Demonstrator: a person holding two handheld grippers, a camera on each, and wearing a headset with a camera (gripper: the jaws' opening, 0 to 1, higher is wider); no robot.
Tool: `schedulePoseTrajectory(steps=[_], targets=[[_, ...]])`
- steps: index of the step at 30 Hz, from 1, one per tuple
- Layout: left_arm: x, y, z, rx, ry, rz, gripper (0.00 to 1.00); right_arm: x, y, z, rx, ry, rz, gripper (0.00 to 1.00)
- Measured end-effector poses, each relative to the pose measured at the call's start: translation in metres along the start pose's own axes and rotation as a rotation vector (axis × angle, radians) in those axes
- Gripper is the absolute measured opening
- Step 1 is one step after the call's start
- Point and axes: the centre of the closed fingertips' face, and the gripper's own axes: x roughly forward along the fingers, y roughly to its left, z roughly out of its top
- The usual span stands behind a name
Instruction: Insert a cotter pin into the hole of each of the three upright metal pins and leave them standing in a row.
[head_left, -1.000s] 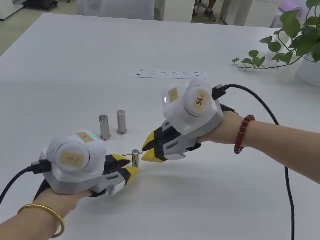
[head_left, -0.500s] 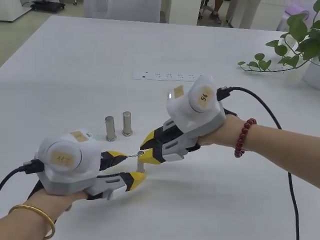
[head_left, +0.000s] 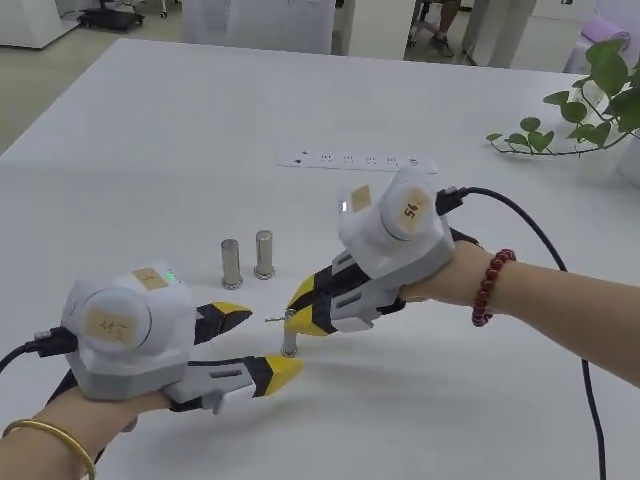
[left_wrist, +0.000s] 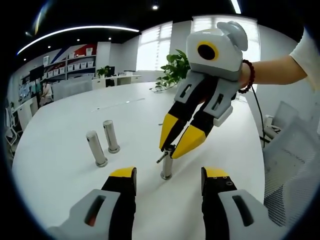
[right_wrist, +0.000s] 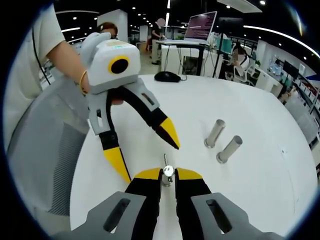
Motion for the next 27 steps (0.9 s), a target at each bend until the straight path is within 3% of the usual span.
schedulePoseTrajectory(steps=[27], targets=[[-0.031,-0.005,0.009,-0.022,-0.051,0.019,0.67,0.008,-0.003,0.009,0.025,-0.010,-0.028,0.10]])
